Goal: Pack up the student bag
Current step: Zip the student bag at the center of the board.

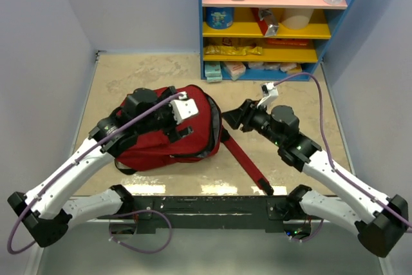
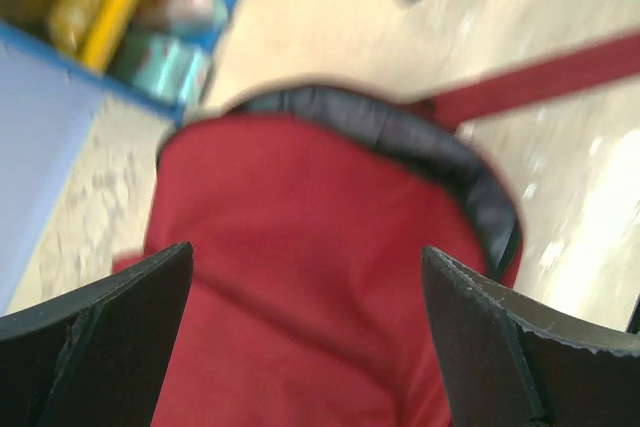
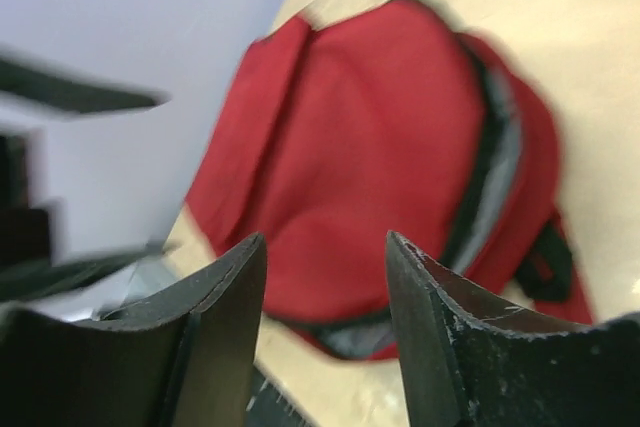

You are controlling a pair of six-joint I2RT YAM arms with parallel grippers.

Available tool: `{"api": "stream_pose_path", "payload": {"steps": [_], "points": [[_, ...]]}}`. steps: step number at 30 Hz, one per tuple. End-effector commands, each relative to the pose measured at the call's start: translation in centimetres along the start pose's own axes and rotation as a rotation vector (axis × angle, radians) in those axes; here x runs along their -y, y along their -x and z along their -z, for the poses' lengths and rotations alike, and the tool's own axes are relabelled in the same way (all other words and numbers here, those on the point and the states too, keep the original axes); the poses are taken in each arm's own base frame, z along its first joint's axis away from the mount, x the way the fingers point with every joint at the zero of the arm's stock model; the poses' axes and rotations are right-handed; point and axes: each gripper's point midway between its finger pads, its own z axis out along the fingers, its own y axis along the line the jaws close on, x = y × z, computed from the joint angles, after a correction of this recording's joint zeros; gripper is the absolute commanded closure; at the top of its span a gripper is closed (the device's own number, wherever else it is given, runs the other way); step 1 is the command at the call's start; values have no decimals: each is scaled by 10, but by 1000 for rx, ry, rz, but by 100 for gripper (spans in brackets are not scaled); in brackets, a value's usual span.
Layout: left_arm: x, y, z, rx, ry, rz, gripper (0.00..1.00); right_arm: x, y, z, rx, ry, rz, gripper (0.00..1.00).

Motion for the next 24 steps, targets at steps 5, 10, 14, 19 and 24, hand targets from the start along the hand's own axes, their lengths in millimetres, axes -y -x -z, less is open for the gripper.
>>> {"api": "stream_pose_path", "payload": {"steps": [5, 10, 14, 19, 24], "points": [[47, -100, 23, -146, -213, -172, 7, -74, -95, 21, -316, 196, 78, 47], [59, -130, 26, -158, -201, -219, 19, -91, -126, 3, -382, 216, 77, 46], [50, -147, 20, -171, -114, -245, 45, -100, -144, -5, -410, 242, 61, 47], [45, -168, 12, -201, -38, -230, 62, -99, -157, -15, -427, 241, 71, 48], [55, -181, 5, -236, -84, -199, 71, -98, -172, -29, -463, 235, 85, 49]]}}
